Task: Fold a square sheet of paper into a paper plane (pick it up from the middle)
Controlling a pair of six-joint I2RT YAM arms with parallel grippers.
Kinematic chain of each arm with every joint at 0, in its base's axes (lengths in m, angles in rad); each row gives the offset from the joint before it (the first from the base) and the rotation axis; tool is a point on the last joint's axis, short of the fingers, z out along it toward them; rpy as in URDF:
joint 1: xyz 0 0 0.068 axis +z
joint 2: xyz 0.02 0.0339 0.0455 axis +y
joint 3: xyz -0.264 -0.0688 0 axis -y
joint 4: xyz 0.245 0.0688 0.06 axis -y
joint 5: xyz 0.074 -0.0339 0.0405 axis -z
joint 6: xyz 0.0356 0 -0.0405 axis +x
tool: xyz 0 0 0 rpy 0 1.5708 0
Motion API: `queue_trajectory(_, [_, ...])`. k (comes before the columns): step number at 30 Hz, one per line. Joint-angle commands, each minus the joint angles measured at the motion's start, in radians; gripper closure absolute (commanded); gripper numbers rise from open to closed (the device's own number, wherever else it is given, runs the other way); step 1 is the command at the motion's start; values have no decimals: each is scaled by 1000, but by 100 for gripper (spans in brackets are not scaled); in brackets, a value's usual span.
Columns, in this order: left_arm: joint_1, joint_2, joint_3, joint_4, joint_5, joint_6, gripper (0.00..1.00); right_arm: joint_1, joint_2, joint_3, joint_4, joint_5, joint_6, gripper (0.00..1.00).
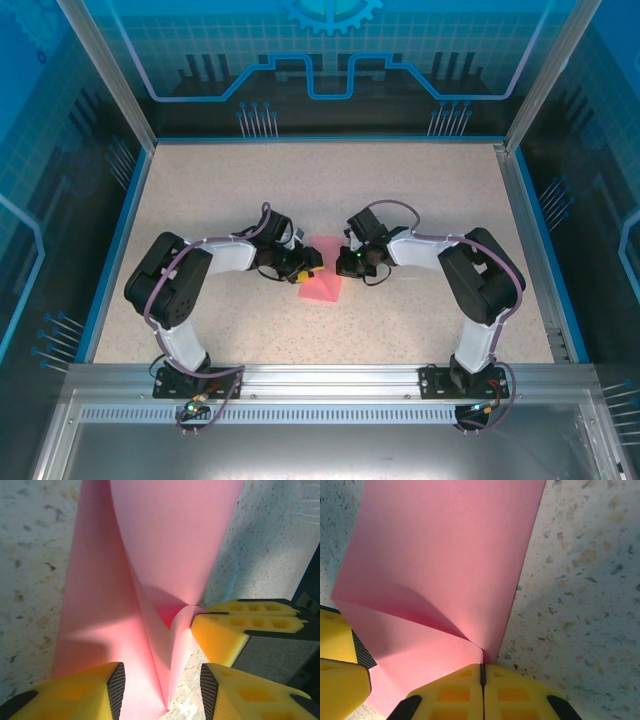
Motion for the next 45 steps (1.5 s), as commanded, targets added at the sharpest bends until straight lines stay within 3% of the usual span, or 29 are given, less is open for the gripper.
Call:
queue_trajectory(1, [-11, -34, 16, -35, -10, 30, 53, -14, -31, -2, -12, 16, 6, 94])
queue_trajectory(11, [-19, 28, 84, -70, -15, 40, 67, -14, -40, 0, -22, 10, -2, 92])
queue_trajectory(23, [-20, 57, 110, -133, -38, 62, 67, -14, -67, 7, -45, 18, -2, 83])
queue_trajectory(28, [-20, 53, 115, -134, -39, 70, 75, -14, -171, -27, -72, 133, 35, 68])
queue_trajectory(36, [-22, -6, 138, -178, -96, 127, 91, -26, -398, -103, -129, 340, 46, 16])
queue_trajectory(41, [-31, -100, 215, -352, -233, 231, 91, -32, -473, -106, -199, 429, 7, 1])
queue_trajectory(45, [-61, -158, 342, -604, -452, 331, 91, -48, -549, -109, -230, 488, -2, 1])
